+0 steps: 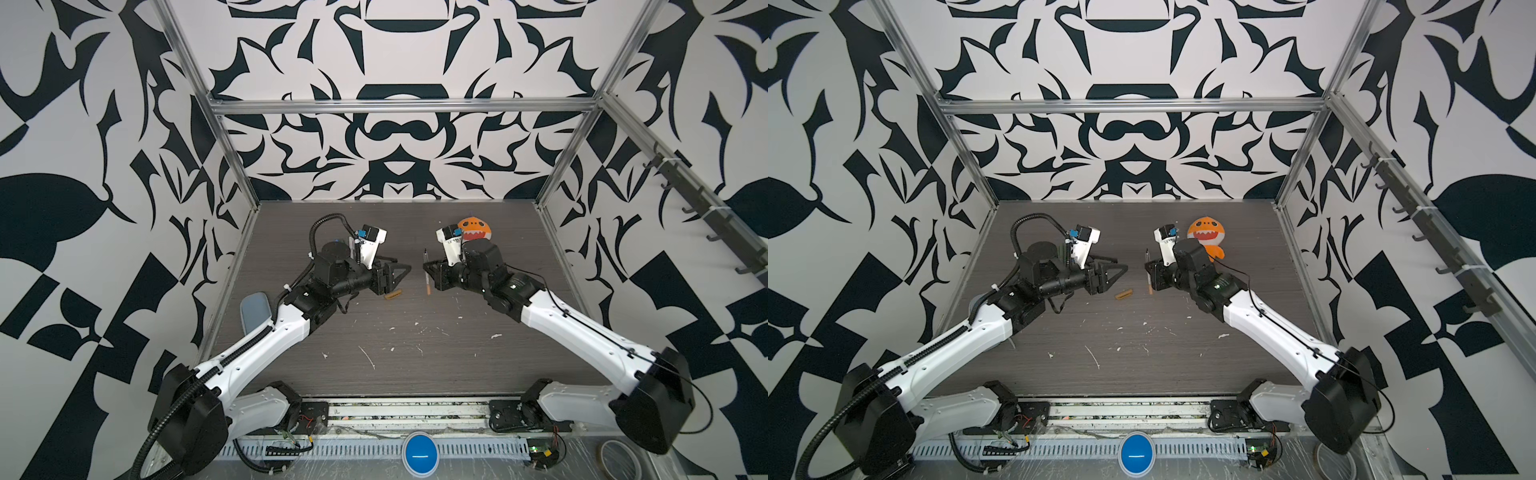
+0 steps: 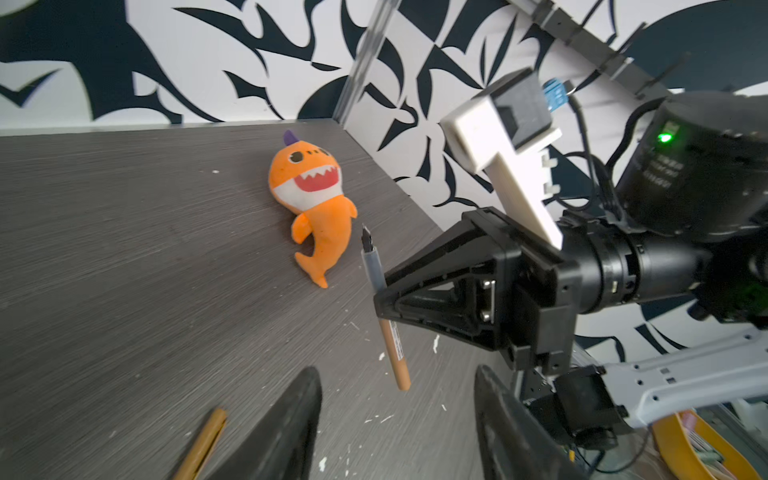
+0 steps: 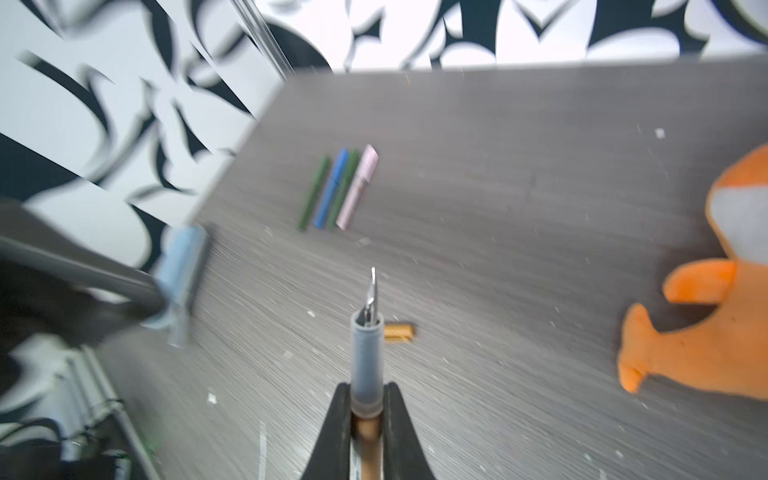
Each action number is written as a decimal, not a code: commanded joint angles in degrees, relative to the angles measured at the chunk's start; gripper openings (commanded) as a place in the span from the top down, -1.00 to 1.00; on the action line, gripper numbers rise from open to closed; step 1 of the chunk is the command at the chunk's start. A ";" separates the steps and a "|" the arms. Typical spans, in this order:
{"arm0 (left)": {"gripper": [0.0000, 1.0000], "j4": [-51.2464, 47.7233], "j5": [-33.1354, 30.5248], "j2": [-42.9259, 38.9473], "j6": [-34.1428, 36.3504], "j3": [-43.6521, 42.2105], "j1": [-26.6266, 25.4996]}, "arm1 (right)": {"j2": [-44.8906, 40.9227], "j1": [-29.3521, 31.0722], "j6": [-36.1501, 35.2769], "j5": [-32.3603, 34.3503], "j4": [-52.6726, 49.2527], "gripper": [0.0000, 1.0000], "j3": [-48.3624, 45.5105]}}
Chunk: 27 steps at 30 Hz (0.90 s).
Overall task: Insert the pens into the pen caps
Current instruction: 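Lift the brown pen upright with the right gripper while the left gripper approaches, then close the left gripper on the brown pen and open the right gripper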
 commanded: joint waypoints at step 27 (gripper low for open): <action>0.43 7.50 16.25 7.14 -2.75 1.37 0.08 | -5.49 8.18 3.71 3.13 16.27 0.85 -0.15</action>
